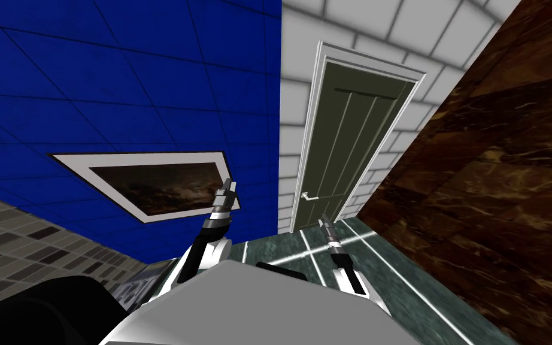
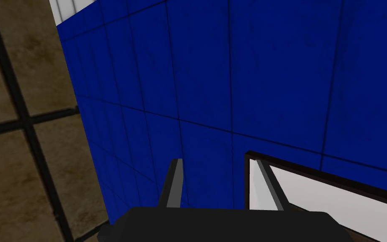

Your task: Pull the door open

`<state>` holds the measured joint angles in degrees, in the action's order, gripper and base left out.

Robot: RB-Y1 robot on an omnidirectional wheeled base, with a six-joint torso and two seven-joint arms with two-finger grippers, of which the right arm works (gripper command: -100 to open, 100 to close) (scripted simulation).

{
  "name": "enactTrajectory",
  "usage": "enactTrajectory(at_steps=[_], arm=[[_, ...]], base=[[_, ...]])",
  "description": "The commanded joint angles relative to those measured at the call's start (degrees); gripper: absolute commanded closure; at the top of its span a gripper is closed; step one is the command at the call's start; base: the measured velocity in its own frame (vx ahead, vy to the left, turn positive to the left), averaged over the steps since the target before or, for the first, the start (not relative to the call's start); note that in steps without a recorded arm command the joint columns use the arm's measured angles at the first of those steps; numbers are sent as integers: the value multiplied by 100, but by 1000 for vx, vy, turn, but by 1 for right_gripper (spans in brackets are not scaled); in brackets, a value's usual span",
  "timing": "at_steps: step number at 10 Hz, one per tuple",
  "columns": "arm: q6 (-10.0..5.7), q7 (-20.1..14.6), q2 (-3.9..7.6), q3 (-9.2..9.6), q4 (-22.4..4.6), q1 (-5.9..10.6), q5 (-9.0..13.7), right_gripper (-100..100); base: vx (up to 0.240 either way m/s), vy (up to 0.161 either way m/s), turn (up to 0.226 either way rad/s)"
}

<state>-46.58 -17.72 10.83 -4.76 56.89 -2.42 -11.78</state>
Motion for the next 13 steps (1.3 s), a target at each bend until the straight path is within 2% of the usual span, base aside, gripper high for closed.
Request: enactTrajectory(at_steps=[1,5,13], arm=[[-84,-26,17,-6,-286,117,-20,-100],[-244,-112,84,-19,-936,363,-60,-100],[-522,-261,196,-41,-2020,790,-131,-100]], base=[[38,-107,142],[42,-102,149],[34,-90,120]])
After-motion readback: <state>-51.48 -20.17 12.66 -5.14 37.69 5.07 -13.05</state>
